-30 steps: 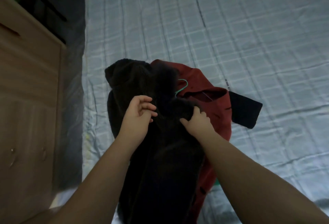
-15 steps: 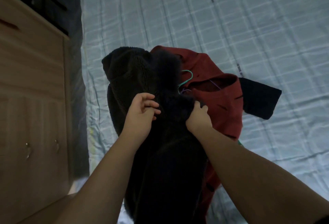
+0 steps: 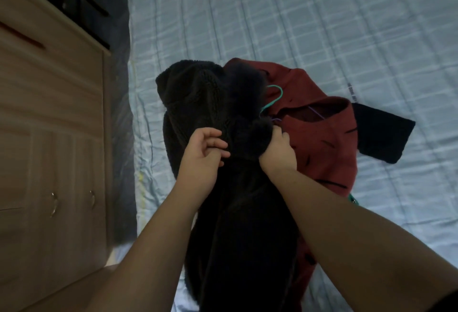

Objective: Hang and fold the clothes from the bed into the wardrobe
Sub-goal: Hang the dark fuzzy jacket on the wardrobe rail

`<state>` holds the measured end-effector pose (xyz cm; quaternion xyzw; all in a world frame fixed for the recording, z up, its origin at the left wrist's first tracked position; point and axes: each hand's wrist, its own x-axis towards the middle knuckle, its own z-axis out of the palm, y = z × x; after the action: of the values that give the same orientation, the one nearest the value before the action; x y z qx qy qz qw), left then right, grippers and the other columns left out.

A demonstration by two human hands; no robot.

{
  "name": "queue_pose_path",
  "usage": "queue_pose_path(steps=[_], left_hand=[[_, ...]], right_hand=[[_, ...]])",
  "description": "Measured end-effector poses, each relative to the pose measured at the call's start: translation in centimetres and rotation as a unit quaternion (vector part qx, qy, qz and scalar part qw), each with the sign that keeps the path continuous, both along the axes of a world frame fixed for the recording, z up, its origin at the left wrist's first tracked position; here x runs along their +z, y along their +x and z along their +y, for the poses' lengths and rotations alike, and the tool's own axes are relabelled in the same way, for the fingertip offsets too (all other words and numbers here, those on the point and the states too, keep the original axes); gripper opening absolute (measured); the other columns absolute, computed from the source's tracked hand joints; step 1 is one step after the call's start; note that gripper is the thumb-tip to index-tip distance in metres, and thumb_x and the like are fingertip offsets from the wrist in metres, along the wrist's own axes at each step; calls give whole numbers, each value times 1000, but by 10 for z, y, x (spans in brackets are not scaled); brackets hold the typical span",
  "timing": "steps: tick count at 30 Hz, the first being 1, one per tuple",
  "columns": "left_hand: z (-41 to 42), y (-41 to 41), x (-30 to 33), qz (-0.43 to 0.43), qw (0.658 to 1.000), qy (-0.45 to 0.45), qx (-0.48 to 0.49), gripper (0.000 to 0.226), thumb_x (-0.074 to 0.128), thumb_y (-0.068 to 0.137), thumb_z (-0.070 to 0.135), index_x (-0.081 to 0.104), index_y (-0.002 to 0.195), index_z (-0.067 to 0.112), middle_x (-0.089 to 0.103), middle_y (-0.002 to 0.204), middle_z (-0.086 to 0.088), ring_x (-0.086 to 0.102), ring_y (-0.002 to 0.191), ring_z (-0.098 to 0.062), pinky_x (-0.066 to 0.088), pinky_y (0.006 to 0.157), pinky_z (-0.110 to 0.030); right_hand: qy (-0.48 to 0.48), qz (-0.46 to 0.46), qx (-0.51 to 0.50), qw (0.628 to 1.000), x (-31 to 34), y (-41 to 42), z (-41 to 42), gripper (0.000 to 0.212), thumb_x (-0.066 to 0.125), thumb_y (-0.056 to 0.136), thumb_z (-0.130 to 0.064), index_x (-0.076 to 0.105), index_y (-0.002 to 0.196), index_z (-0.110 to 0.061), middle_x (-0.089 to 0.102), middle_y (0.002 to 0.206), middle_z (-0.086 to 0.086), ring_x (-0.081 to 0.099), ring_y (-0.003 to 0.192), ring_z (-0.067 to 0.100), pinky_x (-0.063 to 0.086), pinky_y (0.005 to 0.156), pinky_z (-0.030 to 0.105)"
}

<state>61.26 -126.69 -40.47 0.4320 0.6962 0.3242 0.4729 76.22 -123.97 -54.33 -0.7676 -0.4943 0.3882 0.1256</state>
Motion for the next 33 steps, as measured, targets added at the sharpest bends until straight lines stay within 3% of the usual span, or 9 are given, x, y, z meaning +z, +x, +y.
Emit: queue_pose_path(steps=[6, 11, 14, 17, 20, 24, 27, 31, 33], left_hand=[[-10, -11, 24, -15, 999, 28, 13, 38, 44, 88, -12, 57, 105, 18, 65, 91, -4, 67, 78, -13, 52, 69, -29], [-18, -18, 64, -32, 997, 71, -2, 41, 44, 89, -13, 57, 100, 24, 64, 90, -4, 66, 79, -15, 52, 70, -30], [-25, -22, 92, -33, 994, 103, -20, 40, 45, 90, -11, 56, 100, 26, 65, 92, -3, 66, 82, -14, 52, 72, -30], [-35, -27, 115, -15, 991, 124, -45, 39, 47, 89, -9, 56, 105, 25, 65, 94, -2, 66, 85, -11, 53, 77, -31], [-48, -33, 137, 0, 986, 151, -70, 38, 51, 89, -6, 57, 110, 25, 63, 101, 2, 63, 96, -10, 52, 87, -30], [-61, -42, 170, 30, 973, 203, -104, 46, 55, 87, -4, 53, 119, 30, 58, 118, 5, 57, 107, -3, 46, 85, -10], [-66, -52, 200, 64, 954, 266, -120, 55, 59, 86, 4, 49, 126, 41, 48, 130, 11, 55, 108, -4, 50, 95, -28], [-63, -64, 254, 69, 935, 331, -108, 62, 60, 83, 10, 44, 128, 49, 44, 129, 18, 47, 125, -14, 43, 108, -41], [-61, -68, 286, 34, 926, 364, -95, 58, 60, 81, 16, 45, 127, 49, 50, 132, 14, 48, 126, -13, 43, 108, -44]], right_hand=[[51, 32, -25, 998, 55, 9, -22, 27, 48, 96, -29, 45, 121, -20, 66, 113, 16, 63, 102, 43, 42, 78, 42], [74, 30, -67, 995, 109, 28, -53, 40, 49, 97, -43, 48, 134, -28, 68, 118, 13, 63, 108, 40, 45, 87, 43], [122, 40, -71, 989, 138, 38, -70, 44, 51, 98, -34, 51, 141, -21, 66, 126, 11, 61, 116, 36, 44, 99, 37], [118, 17, -41, 992, 174, 44, -89, 37, 48, 103, -19, 55, 137, -7, 63, 129, 15, 57, 122, 34, 37, 99, 28], [108, -2, -20, 994, 215, 46, -111, 36, 46, 105, -16, 53, 138, -3, 60, 132, 17, 55, 122, 33, 36, 100, 30], [134, -72, 57, 987, 268, 45, -130, 43, 30, 105, -19, 55, 133, 3, 59, 134, 21, 52, 127, 35, 32, 105, 31], [220, -50, 31, 974, 312, 47, -139, 55, 37, 88, -32, 67, 116, 5, 68, 119, 23, 61, 116, 35, 40, 94, 30], [291, -46, 36, 955, 381, 49, -148, 42, 54, 88, -27, 70, 113, 3, 70, 115, 20, 60, 116, 25, 36, 88, 17], [311, -76, 47, 946, 416, 49, -153, 33, 59, 94, -21, 70, 114, 2, 69, 119, 21, 61, 116, 30, 36, 88, 21]])
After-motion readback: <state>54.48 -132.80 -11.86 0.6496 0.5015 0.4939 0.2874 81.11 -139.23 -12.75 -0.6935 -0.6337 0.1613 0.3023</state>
